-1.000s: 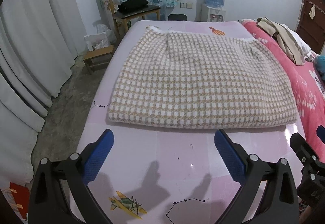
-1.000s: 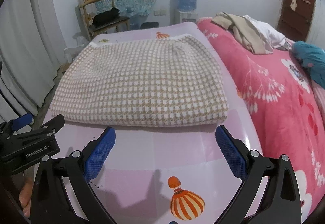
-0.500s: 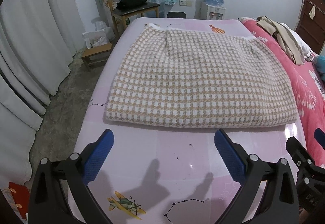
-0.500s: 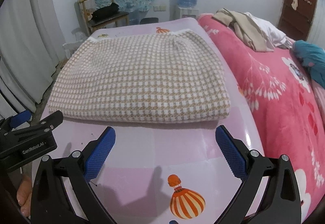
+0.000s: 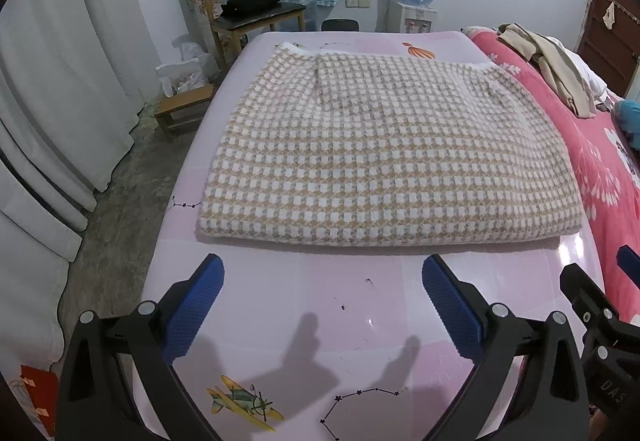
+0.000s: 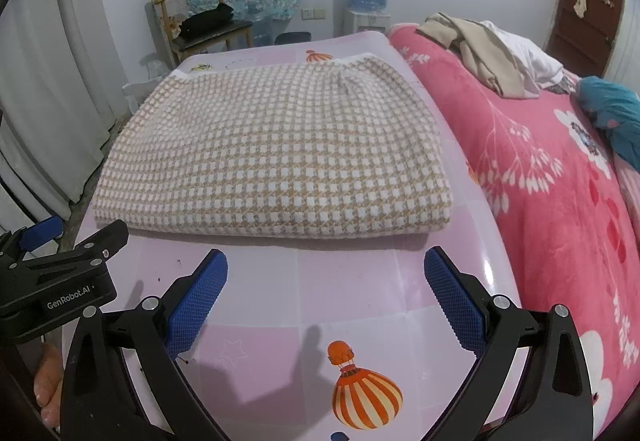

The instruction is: Fold large clothes

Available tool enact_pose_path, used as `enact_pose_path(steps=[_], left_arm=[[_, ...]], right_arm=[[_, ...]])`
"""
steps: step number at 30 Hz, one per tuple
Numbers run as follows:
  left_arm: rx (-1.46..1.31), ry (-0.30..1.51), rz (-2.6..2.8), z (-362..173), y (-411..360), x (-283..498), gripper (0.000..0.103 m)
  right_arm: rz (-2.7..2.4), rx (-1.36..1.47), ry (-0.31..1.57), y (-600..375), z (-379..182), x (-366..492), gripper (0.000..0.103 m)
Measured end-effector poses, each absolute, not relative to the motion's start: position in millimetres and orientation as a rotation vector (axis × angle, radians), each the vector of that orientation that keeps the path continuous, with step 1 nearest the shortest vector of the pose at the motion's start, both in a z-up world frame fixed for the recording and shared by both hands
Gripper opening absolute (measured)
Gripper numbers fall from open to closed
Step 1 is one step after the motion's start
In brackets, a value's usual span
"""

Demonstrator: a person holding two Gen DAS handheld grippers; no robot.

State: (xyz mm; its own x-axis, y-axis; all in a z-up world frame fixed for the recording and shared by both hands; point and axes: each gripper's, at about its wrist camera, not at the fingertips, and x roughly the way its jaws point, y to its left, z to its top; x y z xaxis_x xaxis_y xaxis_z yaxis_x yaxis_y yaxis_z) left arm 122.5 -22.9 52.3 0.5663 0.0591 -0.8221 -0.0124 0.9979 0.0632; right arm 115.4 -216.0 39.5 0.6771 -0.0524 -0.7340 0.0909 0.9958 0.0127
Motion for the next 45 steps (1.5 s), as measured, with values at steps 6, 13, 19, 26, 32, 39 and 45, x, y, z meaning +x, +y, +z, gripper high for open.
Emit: enact_pose_path(steps=[6,13,19,26,32,39,45], left_arm=[[0.051,0.969,0.042,51.9,-22.6,122.1,0.098],[0.049,0.971,0.040,51.5,-22.9,121.9,0.098],[0.045,0.972,0.037,51.2,-22.3,121.9,0.098],[0.042,0.973,0.036,51.2,-21.6,121.5,0.098],[0.042,0.974,0.036,50.8,-21.7,121.6,0.098],[0.042,0.976,0.034,51.9,-20.7,121.0,0.098],[0.043,0.978,0.033,51.7,-21.1,121.0,0.098]], right_arm=[[-0.082,0.047,0.824,-215.5,39.8,115.0,0.095],[-0.084,0.046,0.822,-215.9,39.7,114.4,0.095],[-0.089,0.045,0.822,-215.0,40.9,114.1,0.095],[-0.093,0.050,0.816,-215.7,43.5,114.0,0.095],[-0.092,0.052,0.813,-216.4,44.0,113.6,0.095],[-0.092,0.053,0.815,-216.7,43.9,113.9,0.095],[-0.092,0.051,0.814,-216.1,44.1,113.8,0.095]])
